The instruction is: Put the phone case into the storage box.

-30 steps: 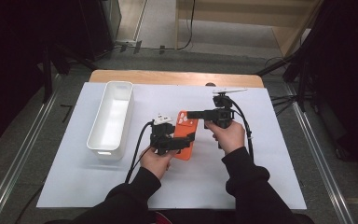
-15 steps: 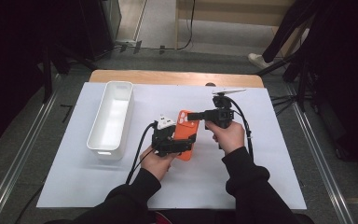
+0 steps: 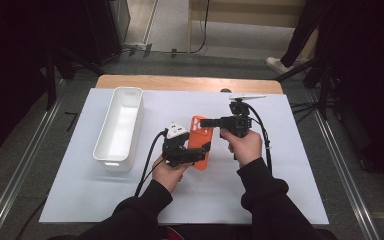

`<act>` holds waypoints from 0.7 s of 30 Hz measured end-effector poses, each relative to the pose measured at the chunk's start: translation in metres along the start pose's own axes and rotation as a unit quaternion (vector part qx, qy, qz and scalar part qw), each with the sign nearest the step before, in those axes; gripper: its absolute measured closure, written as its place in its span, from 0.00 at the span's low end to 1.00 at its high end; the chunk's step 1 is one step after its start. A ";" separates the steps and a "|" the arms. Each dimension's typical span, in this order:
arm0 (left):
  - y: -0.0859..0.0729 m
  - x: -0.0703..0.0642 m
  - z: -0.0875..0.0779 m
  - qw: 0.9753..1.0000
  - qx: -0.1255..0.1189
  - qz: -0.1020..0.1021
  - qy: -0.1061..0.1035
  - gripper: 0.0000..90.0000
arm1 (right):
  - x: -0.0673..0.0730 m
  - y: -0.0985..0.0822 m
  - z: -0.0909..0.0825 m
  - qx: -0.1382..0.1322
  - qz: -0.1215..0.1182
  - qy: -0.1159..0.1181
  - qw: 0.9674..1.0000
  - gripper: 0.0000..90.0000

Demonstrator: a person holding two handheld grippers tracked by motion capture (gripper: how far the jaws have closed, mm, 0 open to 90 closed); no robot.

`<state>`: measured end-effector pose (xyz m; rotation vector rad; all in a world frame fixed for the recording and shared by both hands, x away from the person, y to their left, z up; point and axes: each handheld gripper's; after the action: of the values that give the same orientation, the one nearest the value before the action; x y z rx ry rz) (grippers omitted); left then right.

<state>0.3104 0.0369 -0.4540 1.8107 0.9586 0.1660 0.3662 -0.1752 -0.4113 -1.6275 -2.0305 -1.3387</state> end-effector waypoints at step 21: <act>0.018 0.010 -0.016 0.998 0.022 0.006 -0.051 0.00 | 0.008 -0.001 -0.005 -0.015 -0.028 -0.005 0.999 0.83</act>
<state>0.3185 0.0520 -0.4349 1.8473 0.8867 0.0599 0.3606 -0.1735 -0.4033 -1.6045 -2.0872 -1.3875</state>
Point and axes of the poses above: each handheld gripper's, and its own axes: z roughly forward along the jaws, y roughly out of its top, x roughly to its left, and after that the axes turned 4 degrees about -y, right-handed
